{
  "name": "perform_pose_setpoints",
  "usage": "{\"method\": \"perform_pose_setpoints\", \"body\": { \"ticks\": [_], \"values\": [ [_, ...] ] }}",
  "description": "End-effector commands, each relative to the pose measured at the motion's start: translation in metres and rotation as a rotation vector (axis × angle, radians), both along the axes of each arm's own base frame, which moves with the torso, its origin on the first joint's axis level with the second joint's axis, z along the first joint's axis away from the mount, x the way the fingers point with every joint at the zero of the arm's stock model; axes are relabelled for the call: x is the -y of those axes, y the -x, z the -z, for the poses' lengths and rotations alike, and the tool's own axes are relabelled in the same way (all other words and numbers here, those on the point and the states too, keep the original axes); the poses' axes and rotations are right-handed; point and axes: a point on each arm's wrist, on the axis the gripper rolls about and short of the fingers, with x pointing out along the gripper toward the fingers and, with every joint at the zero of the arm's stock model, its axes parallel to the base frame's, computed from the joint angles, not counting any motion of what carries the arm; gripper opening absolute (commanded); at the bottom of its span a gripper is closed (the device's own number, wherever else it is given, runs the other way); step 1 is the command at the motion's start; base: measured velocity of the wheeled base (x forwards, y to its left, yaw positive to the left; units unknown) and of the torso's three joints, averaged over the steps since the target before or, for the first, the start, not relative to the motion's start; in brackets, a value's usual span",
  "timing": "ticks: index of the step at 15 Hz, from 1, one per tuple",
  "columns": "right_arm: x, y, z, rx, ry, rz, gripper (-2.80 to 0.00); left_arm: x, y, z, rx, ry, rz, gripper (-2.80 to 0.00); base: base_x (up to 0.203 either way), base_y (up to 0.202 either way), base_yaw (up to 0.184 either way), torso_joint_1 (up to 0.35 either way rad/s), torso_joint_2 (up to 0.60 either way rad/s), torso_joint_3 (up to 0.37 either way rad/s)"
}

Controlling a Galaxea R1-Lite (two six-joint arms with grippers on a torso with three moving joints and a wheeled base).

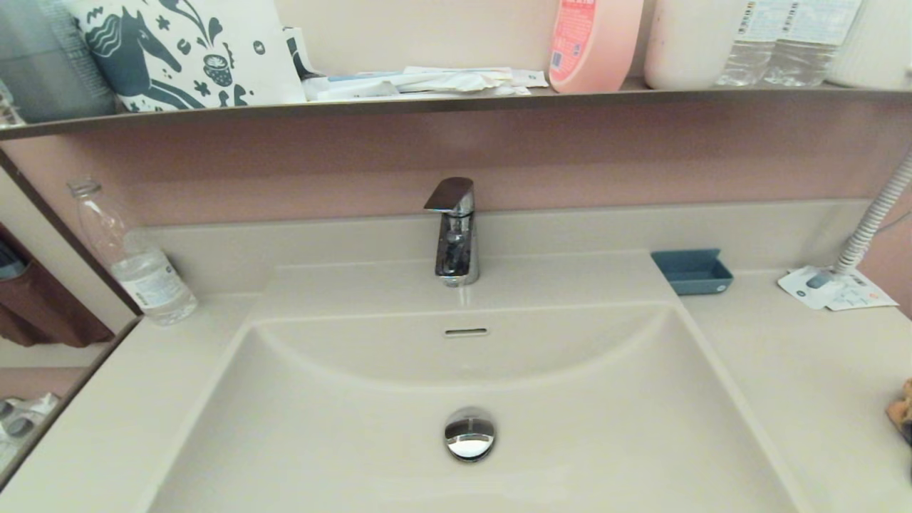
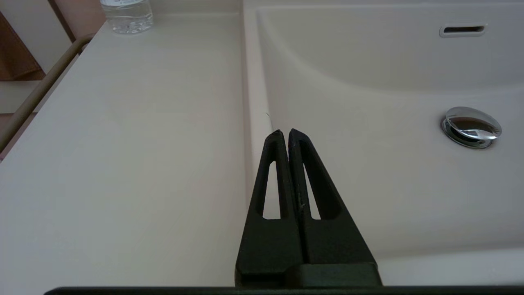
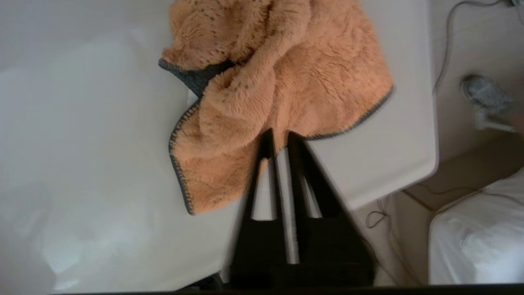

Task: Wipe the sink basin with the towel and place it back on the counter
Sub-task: Pick up the cloth

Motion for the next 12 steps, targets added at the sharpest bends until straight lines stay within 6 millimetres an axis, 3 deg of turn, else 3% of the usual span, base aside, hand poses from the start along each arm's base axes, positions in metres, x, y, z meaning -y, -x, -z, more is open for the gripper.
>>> {"method": "perform_pose_setpoints", "body": {
  "ticks": [1, 7, 12],
  "values": [
    [0.010, -0.010, 0.008, -0.031, -0.041, -0.006, 0.00, 0.000, 0.000, 0.000, -0.001, 0.000, -0.001, -2.80, 0.000, 0.000, 0.000, 0.000, 0.00, 0.000],
    [0.019, -0.017, 0.002, -0.020, -0.023, -0.161, 0.00, 0.000, 0.000, 0.000, -0.001, 0.000, 0.000, -2.80, 0.000, 0.000, 0.000, 0.000, 0.00, 0.000],
    [0.035, -0.027, 0.012, -0.059, -0.006, -0.217, 0.00, 0.000, 0.000, 0.000, -0.001, 0.000, 0.000, -2.80, 0.000, 0.000, 0.000, 0.000, 0.00, 0.000]
  ]
}}
